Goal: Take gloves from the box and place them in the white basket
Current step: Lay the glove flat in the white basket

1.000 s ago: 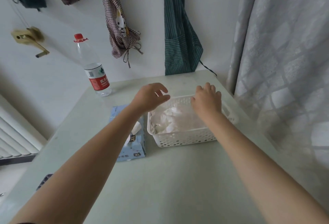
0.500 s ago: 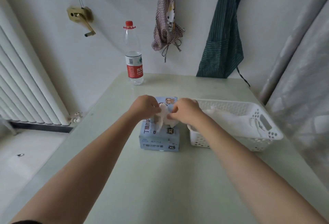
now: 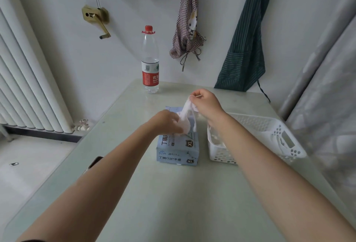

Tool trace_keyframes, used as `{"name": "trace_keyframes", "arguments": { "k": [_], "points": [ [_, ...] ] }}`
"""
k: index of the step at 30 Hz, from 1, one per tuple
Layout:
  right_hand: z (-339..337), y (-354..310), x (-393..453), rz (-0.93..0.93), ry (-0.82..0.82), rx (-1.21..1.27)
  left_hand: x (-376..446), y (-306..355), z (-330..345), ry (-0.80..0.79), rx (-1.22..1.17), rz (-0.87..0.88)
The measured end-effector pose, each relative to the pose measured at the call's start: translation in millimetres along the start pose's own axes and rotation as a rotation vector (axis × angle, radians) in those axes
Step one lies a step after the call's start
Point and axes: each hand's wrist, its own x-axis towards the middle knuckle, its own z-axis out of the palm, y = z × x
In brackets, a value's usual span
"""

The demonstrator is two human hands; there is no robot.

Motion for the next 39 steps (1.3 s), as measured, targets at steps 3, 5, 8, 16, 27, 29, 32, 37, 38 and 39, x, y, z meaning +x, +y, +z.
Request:
{"name": "trace_keyframes", "arguments": {
  "k": [3, 5, 8, 16, 27, 29, 32, 37, 38, 39],
  "points": [
    [-5.7, -9.1, 2.1, -0.031, 0.046, 0.088, 0.9, -5.6, 7.0, 0.032, 0.036, -0.016],
    [-12.6, -16.1, 5.0, -0.023, 0.069, 0.157, 4.2, -7.8, 5.2, 0.166, -0.016, -0.060],
    [-21.9, -23.6, 5.8, 0.035, 0.068, 0.289, 6.1, -2.7, -7.2, 0.450, -0.196, -0.126],
    [-27.9, -28.5, -8.9, 0.066, -0.005, 0.460, -12.5, 24.6, -37.5, -0.016, -0.841, 0.149],
    [-36.0, -22.5, -19.6, -0.092, 0.118, -0.065, -12.8, 30.3, -31.9, 0.081, -1.064, -0.048],
    [-34.9, -25.7, -26.5, -0.217, 0.078, -0.155, -10.9, 33.7, -34.5, 0.178, -1.157, -0.114],
    [-35.6, -35.6, -40.8, -0.288, -0.133, -0.183, -8.8, 40.1, -40.5, 0.228, -1.213, -0.184],
    [-36.9, -42.8, -52.6, -0.399, -0.270, -0.633, -14.0, 54.1, -45.6, 0.236, -1.313, -0.164],
    [-35.8, -41.9, -52.9, -0.418, -0.254, -0.705, -16.0, 56.1, -46.6, 0.232, -1.351, -0.160],
    [-35.2, -41.5, -53.9, -0.441, -0.226, -0.743, -18.6, 58.7, -47.9, 0.213, -1.376, -0.152]
  ]
}}
